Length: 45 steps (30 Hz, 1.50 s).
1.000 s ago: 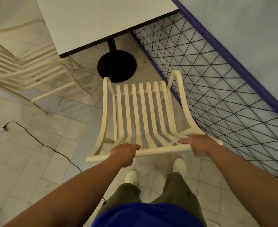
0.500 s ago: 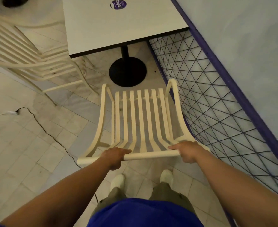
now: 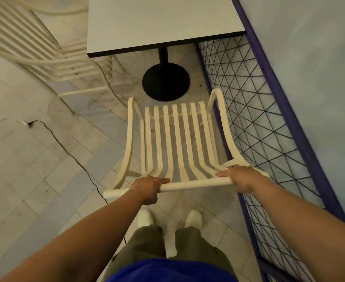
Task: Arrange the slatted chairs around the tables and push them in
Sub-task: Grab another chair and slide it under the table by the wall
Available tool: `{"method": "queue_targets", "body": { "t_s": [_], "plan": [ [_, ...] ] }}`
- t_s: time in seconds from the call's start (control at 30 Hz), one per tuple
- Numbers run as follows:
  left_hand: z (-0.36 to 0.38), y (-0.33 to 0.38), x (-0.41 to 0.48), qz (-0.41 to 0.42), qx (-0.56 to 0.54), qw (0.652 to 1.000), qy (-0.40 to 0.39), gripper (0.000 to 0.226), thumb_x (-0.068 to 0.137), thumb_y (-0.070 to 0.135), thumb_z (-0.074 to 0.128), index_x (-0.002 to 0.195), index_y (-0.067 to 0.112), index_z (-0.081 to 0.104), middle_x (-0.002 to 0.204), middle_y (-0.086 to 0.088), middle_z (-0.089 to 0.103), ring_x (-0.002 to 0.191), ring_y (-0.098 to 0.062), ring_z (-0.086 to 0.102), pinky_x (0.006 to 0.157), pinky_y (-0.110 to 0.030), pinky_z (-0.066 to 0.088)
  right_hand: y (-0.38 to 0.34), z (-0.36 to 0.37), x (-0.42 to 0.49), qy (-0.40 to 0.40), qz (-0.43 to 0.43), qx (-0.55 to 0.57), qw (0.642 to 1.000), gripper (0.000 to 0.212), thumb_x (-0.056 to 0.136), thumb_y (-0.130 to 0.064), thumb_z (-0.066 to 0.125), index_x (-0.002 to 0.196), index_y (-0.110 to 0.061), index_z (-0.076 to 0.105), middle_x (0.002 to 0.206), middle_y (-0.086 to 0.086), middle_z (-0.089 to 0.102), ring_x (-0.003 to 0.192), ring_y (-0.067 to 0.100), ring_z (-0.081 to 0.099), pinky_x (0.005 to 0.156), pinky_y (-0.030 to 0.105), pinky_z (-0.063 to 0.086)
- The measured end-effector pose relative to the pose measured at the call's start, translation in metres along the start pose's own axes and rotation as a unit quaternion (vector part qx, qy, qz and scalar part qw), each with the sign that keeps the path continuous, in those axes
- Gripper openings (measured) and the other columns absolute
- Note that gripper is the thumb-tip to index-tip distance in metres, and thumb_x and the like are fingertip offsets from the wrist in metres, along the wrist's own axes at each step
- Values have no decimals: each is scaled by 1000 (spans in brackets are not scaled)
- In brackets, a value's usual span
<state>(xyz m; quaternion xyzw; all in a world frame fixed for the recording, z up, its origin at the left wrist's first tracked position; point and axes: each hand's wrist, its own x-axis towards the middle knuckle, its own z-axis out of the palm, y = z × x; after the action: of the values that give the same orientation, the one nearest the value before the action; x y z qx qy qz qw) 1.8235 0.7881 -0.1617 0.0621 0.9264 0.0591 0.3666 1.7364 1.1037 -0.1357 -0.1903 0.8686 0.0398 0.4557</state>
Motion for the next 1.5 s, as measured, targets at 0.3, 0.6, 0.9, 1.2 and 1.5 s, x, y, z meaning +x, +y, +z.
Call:
{"method": "queue_targets", "body": {
  "t_s": [0.3, 0.6, 0.9, 1.2, 1.5],
  "plan": [
    [3, -2, 8, 28, -31, 999, 4, 77, 91, 12, 68, 151, 47, 33, 134, 3, 57, 111, -20, 60, 93, -36, 53, 2, 1, -1, 28, 18, -6, 999, 74, 90, -11, 57, 146, -54, 32, 133, 1, 52, 110, 23, 56, 88, 36, 43],
    [-2, 4, 11, 14, -12, 1000, -7, 78, 93, 12, 65, 152, 47, 29, 130, 0, 56, 110, -22, 60, 95, -40, 53, 12, 4, 5, 33, 13, -7, 999, 79, 90, -8, 57, 147, -54, 29, 129, 1, 55, 104, 23, 58, 87, 36, 46],
    [-20, 30, 23, -37, -35, 999, -19, 81, 91, 11, 66, 151, 51, 29, 133, 2, 55, 113, -22, 59, 95, -39, 52, 42, -9, 19, 28, -7, -3, 1000, 81, 91, -5, 50, 146, -58, 24, 141, 10, 50, 123, 36, 50, 105, 50, 38],
    [-35, 56, 46, -45, -46, 998, -7, 81, 90, 8, 67, 151, 49, 32, 136, 2, 55, 114, -22, 60, 94, -36, 51, 78, -32, 26, 23, -20, -19, 999, 81, 92, -5, 50, 146, -59, 24, 141, 10, 46, 125, 41, 47, 105, 52, 37],
    [-56, 66, 67, -46, -41, 998, 14, 78, 92, 10, 67, 151, 48, 34, 134, 3, 58, 114, -21, 61, 95, -35, 50, 98, -58, 41, 24, -30, -46, 998, 81, 88, -7, 56, 146, -55, 28, 131, 1, 53, 114, 25, 52, 99, 46, 39]
  ]
}}
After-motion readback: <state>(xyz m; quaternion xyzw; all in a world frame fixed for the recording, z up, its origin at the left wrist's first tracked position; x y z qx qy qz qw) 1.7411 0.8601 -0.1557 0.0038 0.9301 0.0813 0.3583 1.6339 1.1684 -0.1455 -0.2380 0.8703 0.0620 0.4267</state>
